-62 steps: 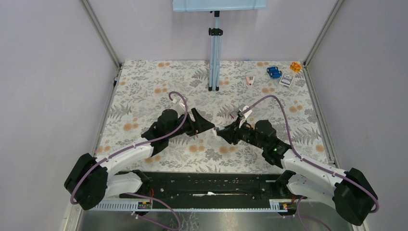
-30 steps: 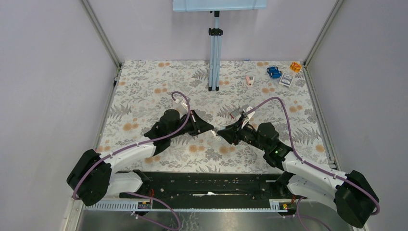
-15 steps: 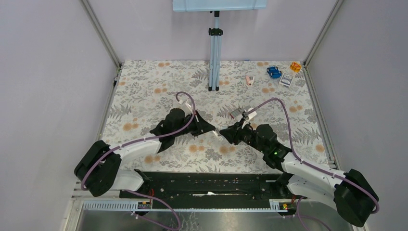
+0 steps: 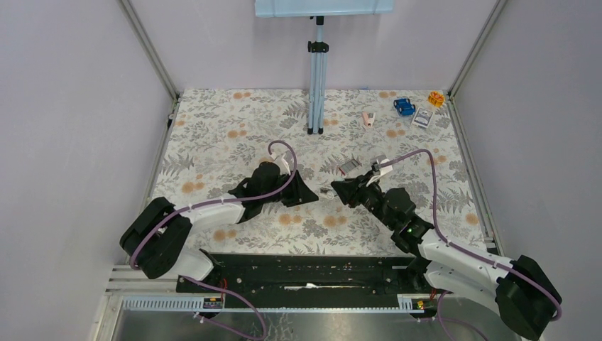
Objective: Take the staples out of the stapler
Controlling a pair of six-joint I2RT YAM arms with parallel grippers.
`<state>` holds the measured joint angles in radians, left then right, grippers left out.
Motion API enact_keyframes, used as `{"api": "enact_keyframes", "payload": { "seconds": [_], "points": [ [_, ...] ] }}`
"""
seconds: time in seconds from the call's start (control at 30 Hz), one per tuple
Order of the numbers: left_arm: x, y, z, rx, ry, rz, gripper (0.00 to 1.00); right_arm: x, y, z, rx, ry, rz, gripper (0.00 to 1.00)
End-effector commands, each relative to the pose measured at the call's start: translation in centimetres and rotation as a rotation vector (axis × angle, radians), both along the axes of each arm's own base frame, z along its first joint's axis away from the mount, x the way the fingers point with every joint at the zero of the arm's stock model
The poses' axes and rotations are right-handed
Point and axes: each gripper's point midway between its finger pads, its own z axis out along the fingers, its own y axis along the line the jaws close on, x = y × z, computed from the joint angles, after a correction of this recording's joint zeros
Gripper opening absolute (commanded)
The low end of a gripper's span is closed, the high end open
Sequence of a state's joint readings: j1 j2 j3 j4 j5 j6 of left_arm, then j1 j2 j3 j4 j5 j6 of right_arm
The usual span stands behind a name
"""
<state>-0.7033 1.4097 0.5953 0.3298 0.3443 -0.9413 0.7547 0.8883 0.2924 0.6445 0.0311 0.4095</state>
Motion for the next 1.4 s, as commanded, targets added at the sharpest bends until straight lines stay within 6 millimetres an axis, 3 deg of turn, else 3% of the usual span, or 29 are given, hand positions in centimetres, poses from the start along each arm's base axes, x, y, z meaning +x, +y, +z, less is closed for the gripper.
{"api": "enact_keyframes", "payload": {
  "seconds": [0.0,0.3,0.47,0.5,0.7,0.77,1.1,1.37],
  "points": [
    [-0.6,0.2,-0.4,0.027,-0.022,-0.051,0.36,1.6,-0.2,4.6,0.114,-0.105,-0.064,0.0],
    [-0.9,0.8,-0.7,0.054,-0.024,-0.046,0.41,2.0,0.4,4.4,0.06,-0.127,-0.045,0.0],
    [-0.1,2.4,-0.8,0.138,-0.069,0.014,0.42,2.5,0.0,3.2,-0.057,-0.104,-0.062,0.0],
    [0.1,2.7,-0.6,0.154,-0.086,0.026,0.45,2.6,-0.1,3.0,-0.078,-0.091,-0.068,0.0],
    [1.4,4.8,2.3,0.211,-0.25,0.091,0.91,3.2,-0.6,1.8,-0.093,-0.009,-0.121,0.0],
    [2.0,5.5,3.6,0.227,-0.302,0.123,0.98,4.1,-1.5,1.1,-0.066,0.07,-0.218,0.0],
    [3.8,8.4,6.2,0.3,-0.406,0.279,0.99,5.4,-1.6,-1.0,0.027,0.412,-0.418,0.0],
    [3.7,8.7,7.0,0.325,-0.404,0.267,0.99,5.4,-1.0,-2.6,0.34,0.698,-0.566,0.0]
  ]
}}
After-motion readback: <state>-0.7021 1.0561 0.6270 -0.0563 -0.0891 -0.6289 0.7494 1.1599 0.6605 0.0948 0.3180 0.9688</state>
